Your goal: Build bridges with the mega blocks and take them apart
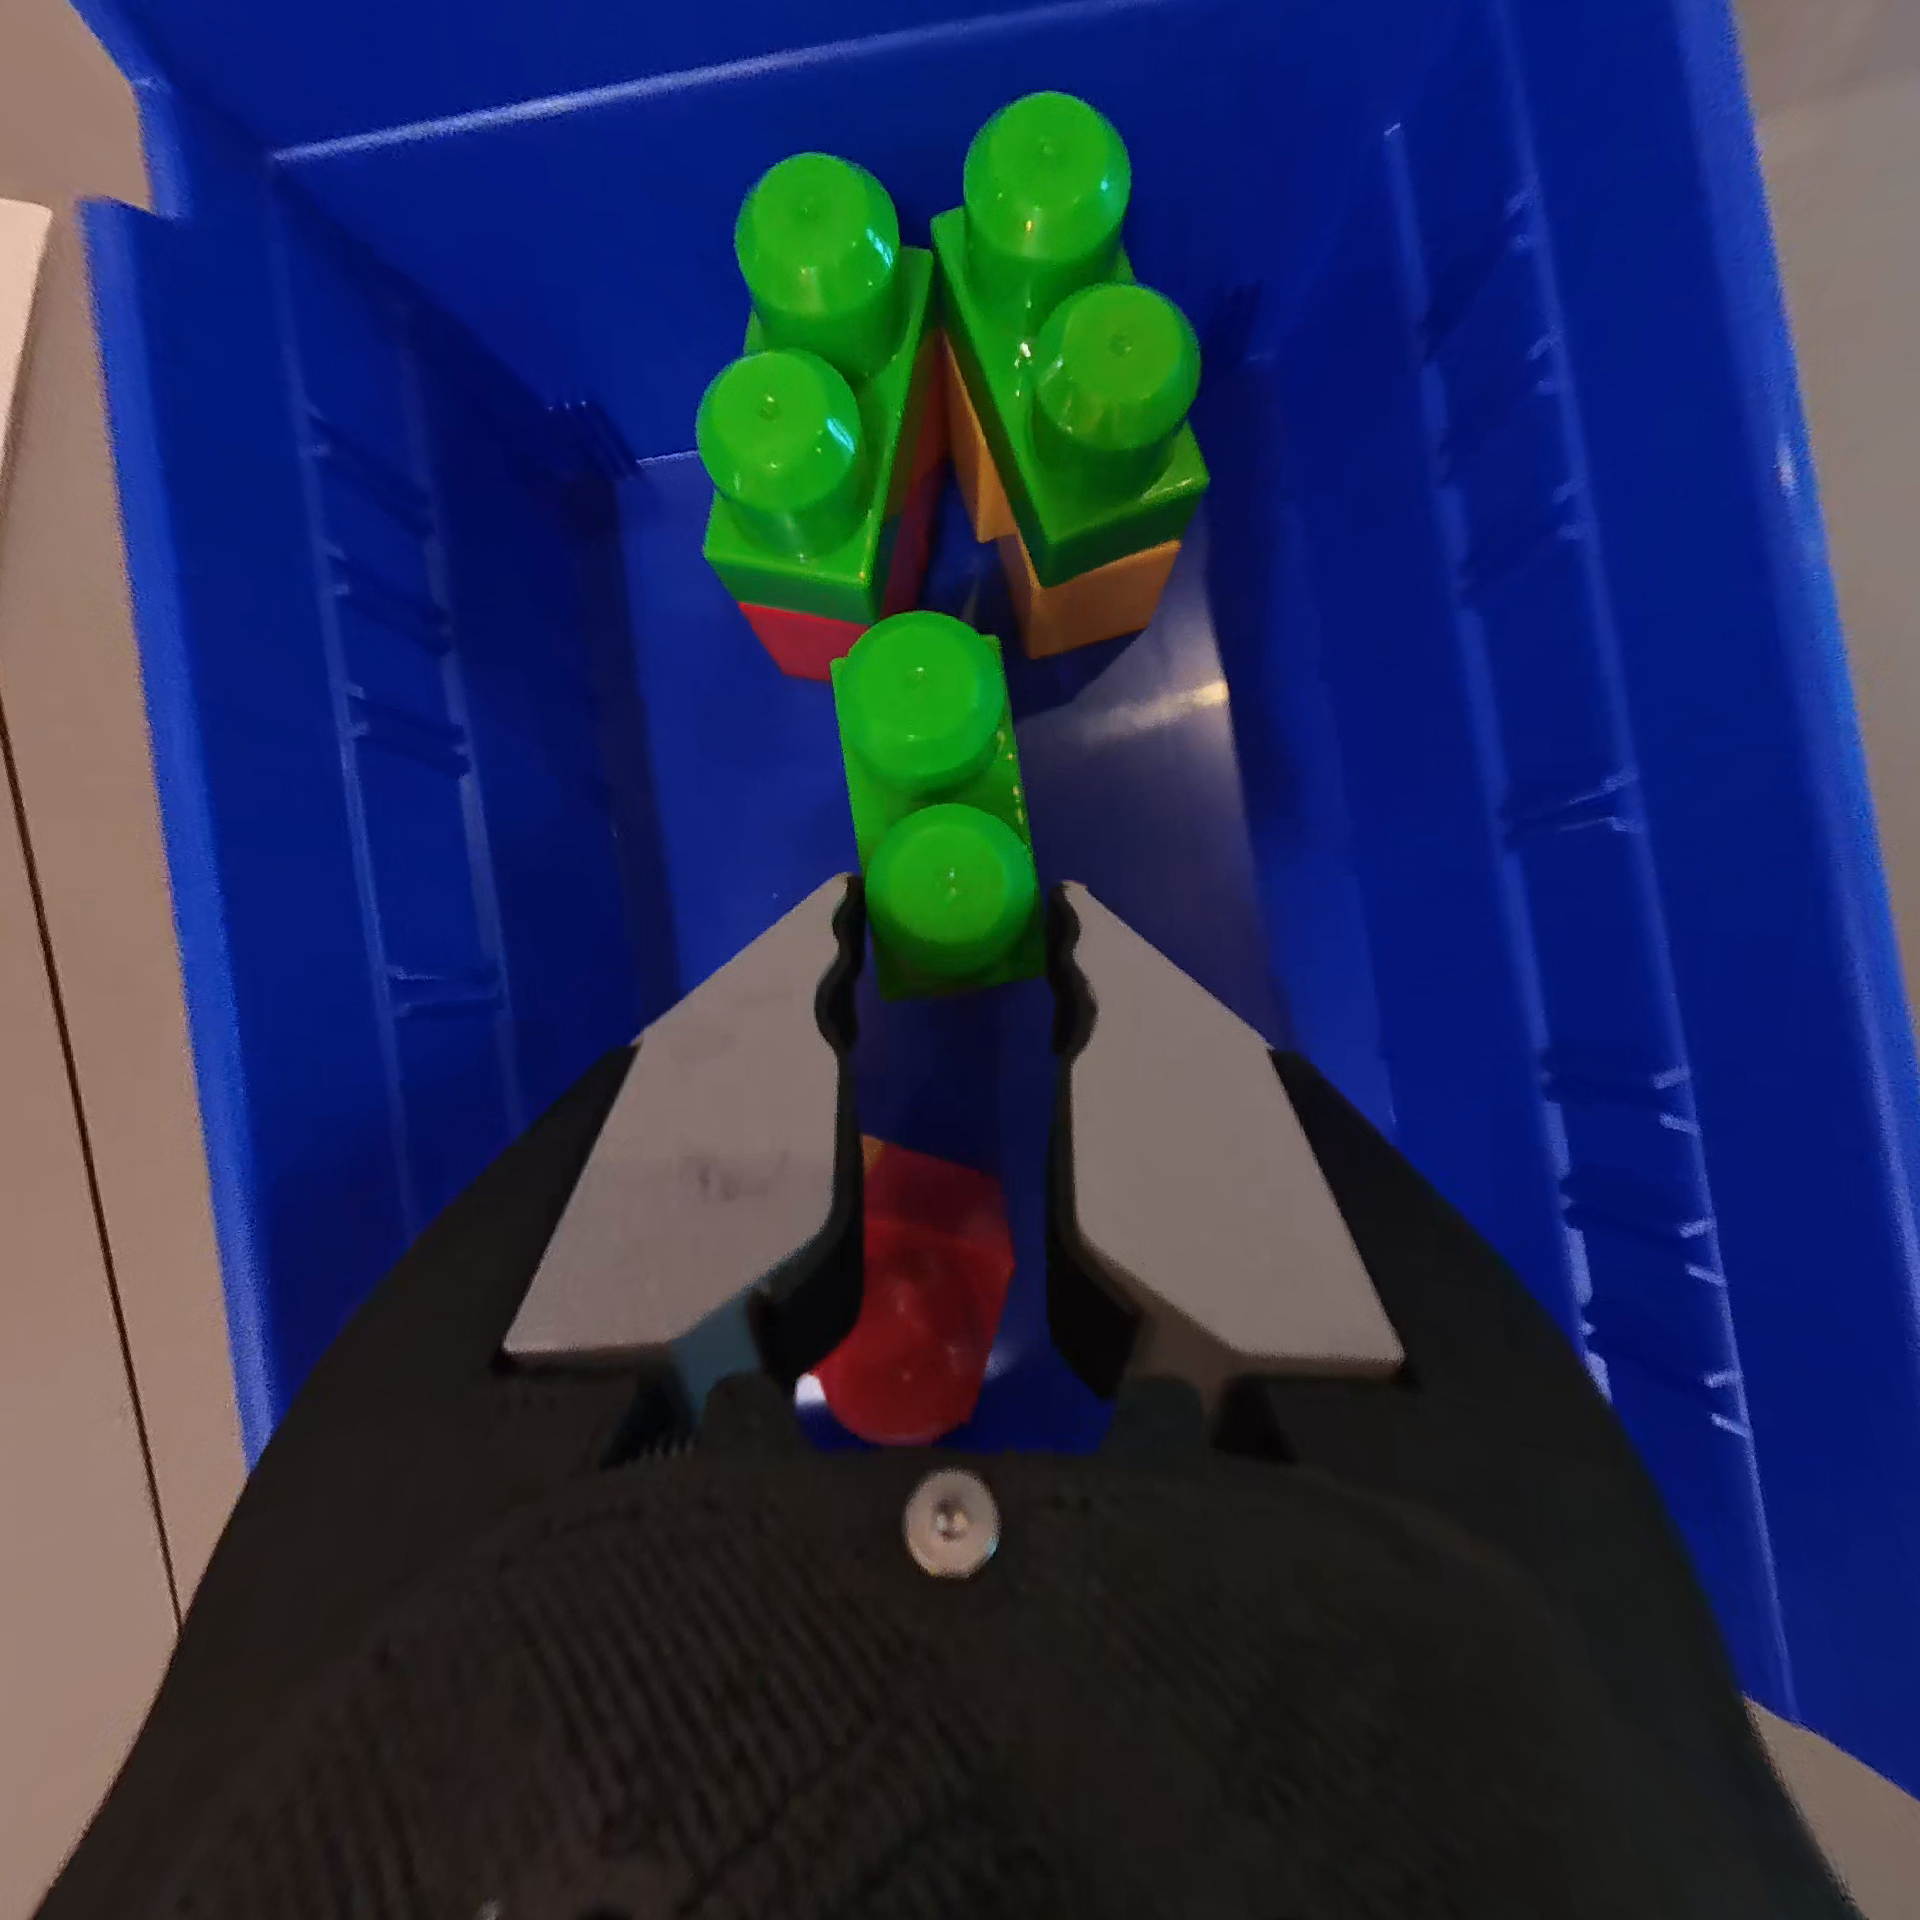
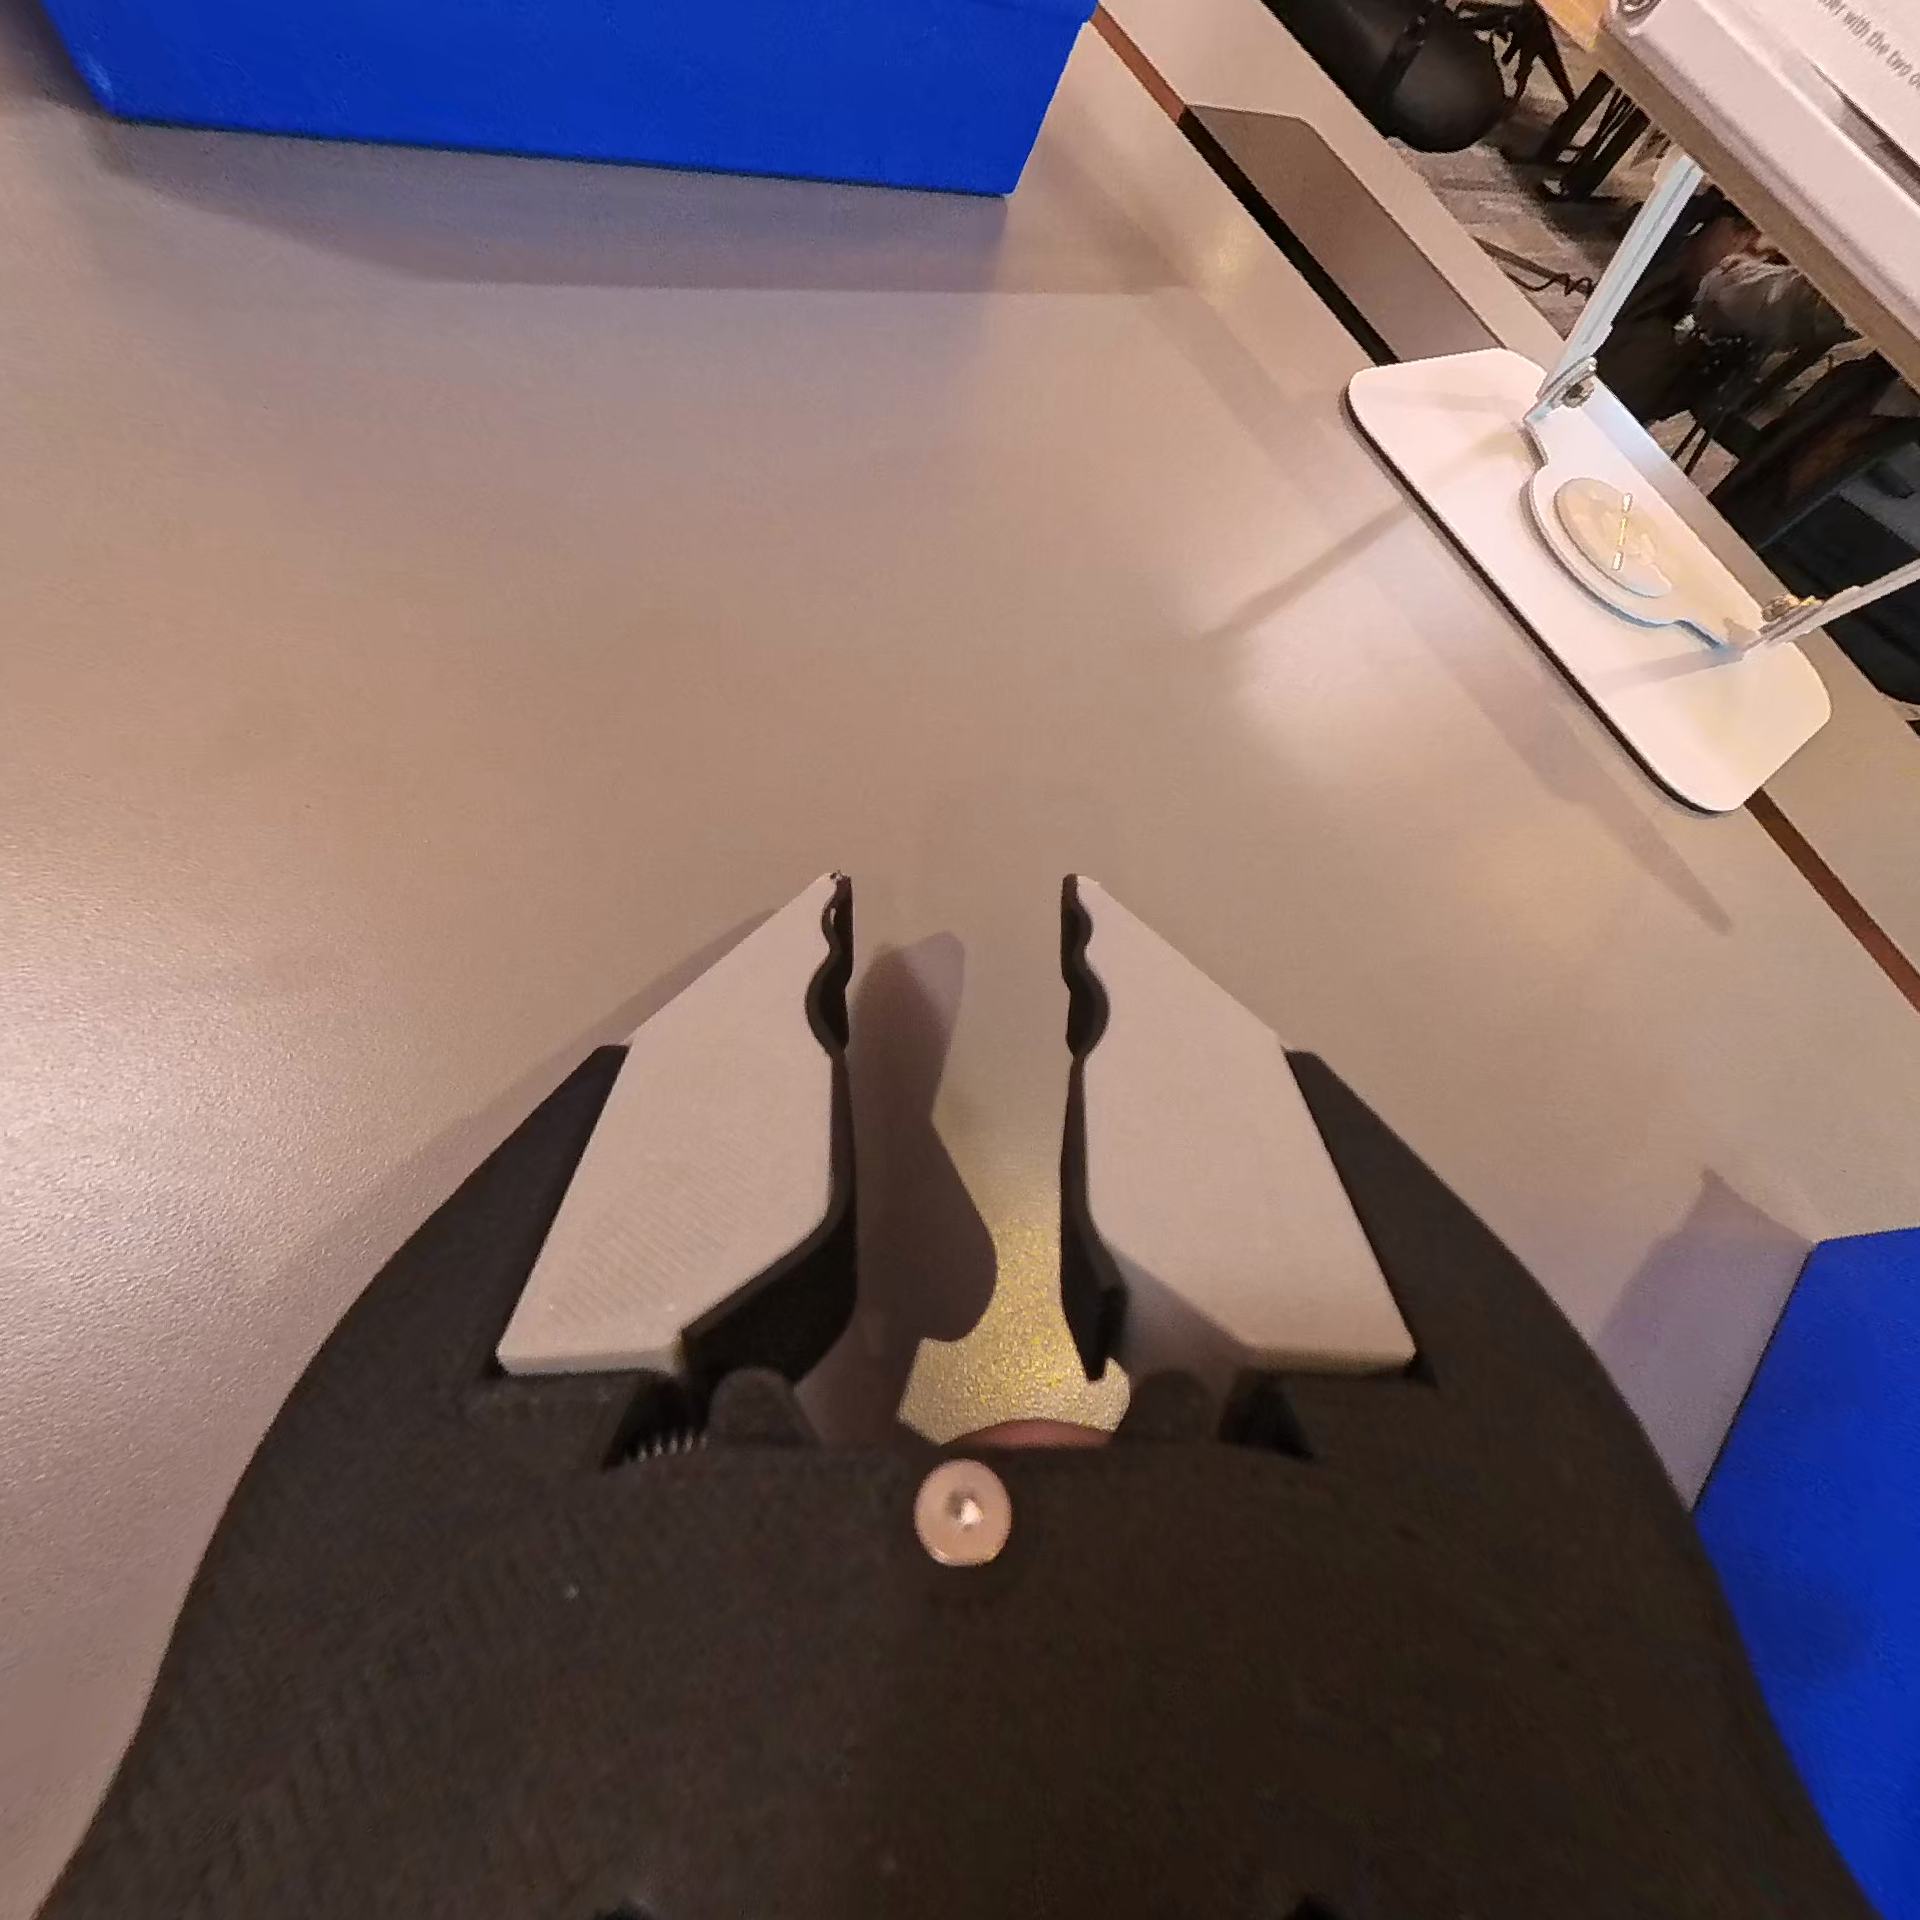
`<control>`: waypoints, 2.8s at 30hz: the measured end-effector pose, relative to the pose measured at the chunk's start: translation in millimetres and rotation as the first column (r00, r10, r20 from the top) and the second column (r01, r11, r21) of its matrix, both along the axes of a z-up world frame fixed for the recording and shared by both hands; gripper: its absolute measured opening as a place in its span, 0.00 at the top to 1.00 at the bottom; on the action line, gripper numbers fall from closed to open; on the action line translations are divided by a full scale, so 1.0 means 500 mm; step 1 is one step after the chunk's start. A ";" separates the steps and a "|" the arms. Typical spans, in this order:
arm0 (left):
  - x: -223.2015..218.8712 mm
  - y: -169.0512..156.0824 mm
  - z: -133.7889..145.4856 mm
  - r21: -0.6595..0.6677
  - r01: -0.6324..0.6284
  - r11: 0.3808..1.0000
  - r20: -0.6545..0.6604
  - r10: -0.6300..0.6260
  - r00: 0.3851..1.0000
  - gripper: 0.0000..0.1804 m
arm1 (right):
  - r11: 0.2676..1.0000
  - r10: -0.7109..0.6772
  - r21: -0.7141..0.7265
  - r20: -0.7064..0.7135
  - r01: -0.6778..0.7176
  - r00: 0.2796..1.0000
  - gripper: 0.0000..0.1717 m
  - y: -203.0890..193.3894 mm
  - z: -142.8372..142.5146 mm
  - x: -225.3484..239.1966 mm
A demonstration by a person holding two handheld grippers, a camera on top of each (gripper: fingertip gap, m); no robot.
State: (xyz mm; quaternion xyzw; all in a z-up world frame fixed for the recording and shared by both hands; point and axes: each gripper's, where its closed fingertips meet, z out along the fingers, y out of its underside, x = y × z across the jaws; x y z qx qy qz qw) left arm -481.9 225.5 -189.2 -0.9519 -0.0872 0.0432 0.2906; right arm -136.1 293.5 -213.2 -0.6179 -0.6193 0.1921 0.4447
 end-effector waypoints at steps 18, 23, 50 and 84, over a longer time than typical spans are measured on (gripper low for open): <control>0.376 -0.003 0.293 0.557 0.387 0.735 0.006 -0.470 0.883 0.82 | 0.911 0.144 -0.305 -0.395 -0.278 0.907 0.76 -0.080 0.128 -0.013; 0.561 0.021 0.251 0.626 0.478 0.616 0.071 -0.655 0.752 0.82 | 0.753 0.127 -0.468 -0.587 -0.463 0.800 0.75 -0.102 0.186 0.001; 0.681 0.051 0.103 0.691 0.479 0.542 0.266 -0.806 0.529 0.83 | 0.577 -0.056 -0.588 -0.721 -0.567 0.691 0.99 -0.046 0.219 0.029; 0.701 0.040 0.008 0.430 0.818 0.383 -0.228 -0.830 0.509 0.82 | 0.370 0.101 -0.700 -0.624 -0.611 0.775 0.95 -0.124 0.166 0.027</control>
